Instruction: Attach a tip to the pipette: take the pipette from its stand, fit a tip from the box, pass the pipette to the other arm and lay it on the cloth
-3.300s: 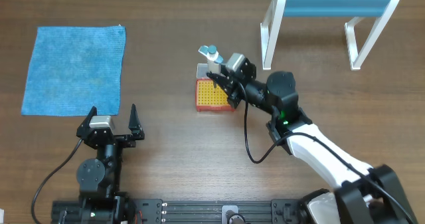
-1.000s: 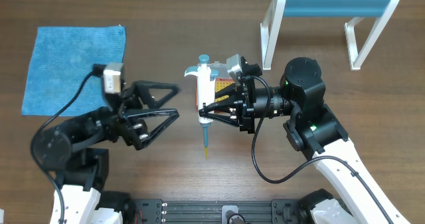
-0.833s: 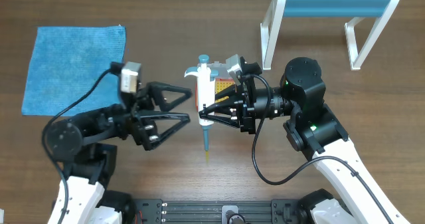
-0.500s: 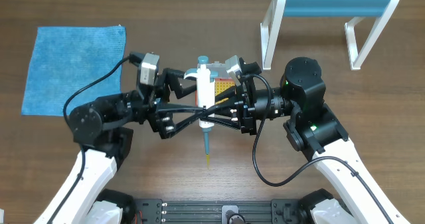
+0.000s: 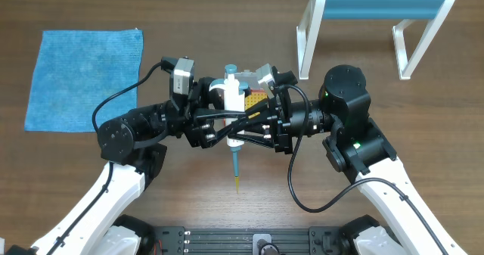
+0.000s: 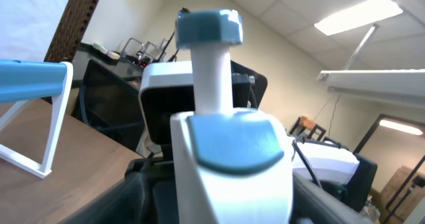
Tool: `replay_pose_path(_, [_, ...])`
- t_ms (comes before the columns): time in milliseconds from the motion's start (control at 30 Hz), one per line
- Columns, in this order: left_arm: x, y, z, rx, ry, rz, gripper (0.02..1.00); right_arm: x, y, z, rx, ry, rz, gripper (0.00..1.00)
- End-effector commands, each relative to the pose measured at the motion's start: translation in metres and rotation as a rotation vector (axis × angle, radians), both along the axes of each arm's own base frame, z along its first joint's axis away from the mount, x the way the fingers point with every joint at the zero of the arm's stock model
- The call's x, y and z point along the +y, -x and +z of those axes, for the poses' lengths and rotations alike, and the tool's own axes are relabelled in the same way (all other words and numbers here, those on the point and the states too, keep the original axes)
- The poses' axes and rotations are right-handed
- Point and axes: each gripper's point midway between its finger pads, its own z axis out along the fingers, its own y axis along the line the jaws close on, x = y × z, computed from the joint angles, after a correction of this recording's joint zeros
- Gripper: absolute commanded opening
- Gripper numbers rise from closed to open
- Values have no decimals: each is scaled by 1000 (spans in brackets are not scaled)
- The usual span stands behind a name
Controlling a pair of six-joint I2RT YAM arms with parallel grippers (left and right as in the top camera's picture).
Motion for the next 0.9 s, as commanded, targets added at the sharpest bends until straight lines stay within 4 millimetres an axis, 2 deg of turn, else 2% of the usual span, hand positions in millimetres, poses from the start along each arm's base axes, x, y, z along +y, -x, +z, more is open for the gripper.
replay_pose_path(33, [0,-4,9,-27,21,26,446,0,1,8,-5,-10,19,75])
replay_pose_path(133, [0,-5,9,-27,23,28,340,0,1,8,-5,-10,19,75])
replay_pose_path(300, [1,-7,11,-23,33,44,42,0,1,8,-5,-10,19,77])
replay_pose_path(433, [1,-8,11,-22,33,45,27,0,1,8,-5,-10,19,84])
replay_pose_path(467, [1,-7,11,-23,33,44,27,0,1,8,-5,-10,19,406])
replay_pose_path(533, [1,-7,11,-23,33,44,27,0,2,8,-5,-11,27,783])
replay_pose_path(633, [1,-7,11,-23,33,44,27,-2,9,13,-34,-30,72,798])
replay_pose_path(733, [3,-9,11,-24,31,49,27,-5,7,20,-89,-52,63,801])
replay_pose_path(800, [6,-11,11,-25,29,58,27,-14,1,22,-98,-54,39,801])
replay_pose_path(900, [10,-14,10,-28,26,72,25,-48,-19,24,-114,-57,-22,803])
